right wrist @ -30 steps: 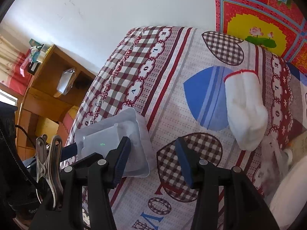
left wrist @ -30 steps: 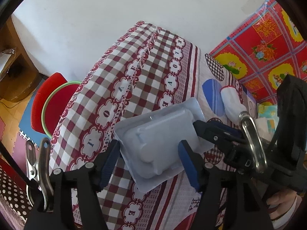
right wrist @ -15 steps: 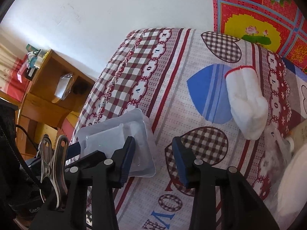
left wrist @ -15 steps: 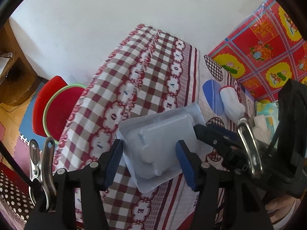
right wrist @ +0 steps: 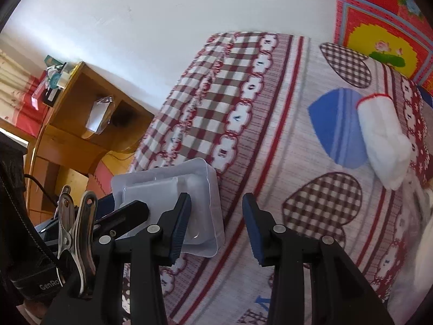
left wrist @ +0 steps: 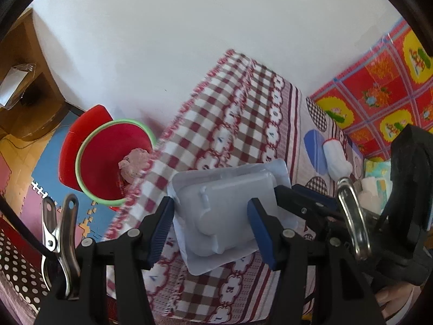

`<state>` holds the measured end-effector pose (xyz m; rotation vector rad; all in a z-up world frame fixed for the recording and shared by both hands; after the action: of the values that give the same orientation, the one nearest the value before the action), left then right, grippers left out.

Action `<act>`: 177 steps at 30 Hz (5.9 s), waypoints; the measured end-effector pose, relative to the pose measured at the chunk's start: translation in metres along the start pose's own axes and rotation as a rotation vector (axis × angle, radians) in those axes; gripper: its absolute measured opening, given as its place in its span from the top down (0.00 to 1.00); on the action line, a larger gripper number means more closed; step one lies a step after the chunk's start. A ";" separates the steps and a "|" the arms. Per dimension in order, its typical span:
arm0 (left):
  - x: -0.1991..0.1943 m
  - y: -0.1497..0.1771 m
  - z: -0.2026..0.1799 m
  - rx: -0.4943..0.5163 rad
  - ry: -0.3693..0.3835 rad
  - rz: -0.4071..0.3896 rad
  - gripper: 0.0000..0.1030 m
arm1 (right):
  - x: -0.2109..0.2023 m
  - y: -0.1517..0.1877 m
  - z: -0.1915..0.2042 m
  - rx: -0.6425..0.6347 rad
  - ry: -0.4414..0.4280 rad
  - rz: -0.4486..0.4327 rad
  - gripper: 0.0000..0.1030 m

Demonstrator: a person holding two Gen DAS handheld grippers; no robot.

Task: Collect trash
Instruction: 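Lift the clear plastic tray with both tools and carry it over the red bucket, then open both tools to drop the tray into the red bucket, then move both open tools back toward the clear plastic bag on the bed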

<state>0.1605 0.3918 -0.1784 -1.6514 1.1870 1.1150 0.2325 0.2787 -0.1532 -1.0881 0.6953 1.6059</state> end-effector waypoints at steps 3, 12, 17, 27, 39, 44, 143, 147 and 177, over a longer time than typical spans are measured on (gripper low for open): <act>-0.010 -0.004 0.011 -0.016 0.002 -0.021 0.43 | 0.001 -0.005 0.012 -0.019 -0.005 -0.003 0.59; -0.040 -0.018 0.060 -0.098 -0.005 -0.071 0.43 | 0.010 -0.026 0.063 -0.095 -0.015 -0.007 0.59; -0.053 -0.026 0.092 -0.137 -0.025 -0.092 0.43 | 0.022 -0.041 0.096 -0.142 -0.026 0.001 0.59; -0.057 -0.044 0.139 -0.185 -0.028 -0.091 0.43 | 0.053 -0.068 0.141 -0.193 -0.020 0.029 0.59; -0.033 -0.070 0.177 -0.207 -0.008 -0.040 0.45 | 0.088 -0.105 0.163 -0.176 0.011 0.061 0.59; -0.018 -0.081 0.189 -0.213 -0.023 -0.017 0.48 | 0.103 -0.116 0.162 -0.164 0.022 0.081 0.59; -0.072 0.090 -0.041 0.081 -0.118 -0.113 0.48 | -0.114 0.134 0.043 -0.032 -0.138 -0.196 0.59; -0.066 0.090 -0.060 0.094 -0.113 -0.098 0.48 | -0.122 0.139 0.026 -0.010 -0.126 -0.203 0.59; -0.026 0.062 -0.185 0.389 0.008 -0.004 0.48 | -0.181 0.144 -0.092 0.248 -0.006 -0.336 0.59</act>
<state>0.1328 0.2110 -0.1062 -1.3578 1.3099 0.8123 0.1349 0.0796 -0.0399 -0.9592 0.6497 1.2019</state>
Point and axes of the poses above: each gripper's, at about its wrist camera, not at the fingertips, and x roughly the way its jaws point, z to its left, y to its underside, the point moved 9 cm from there along x, roughly the way its jaws point, and after that the axes turned 13 degrees about z, right-handed, at the moved point
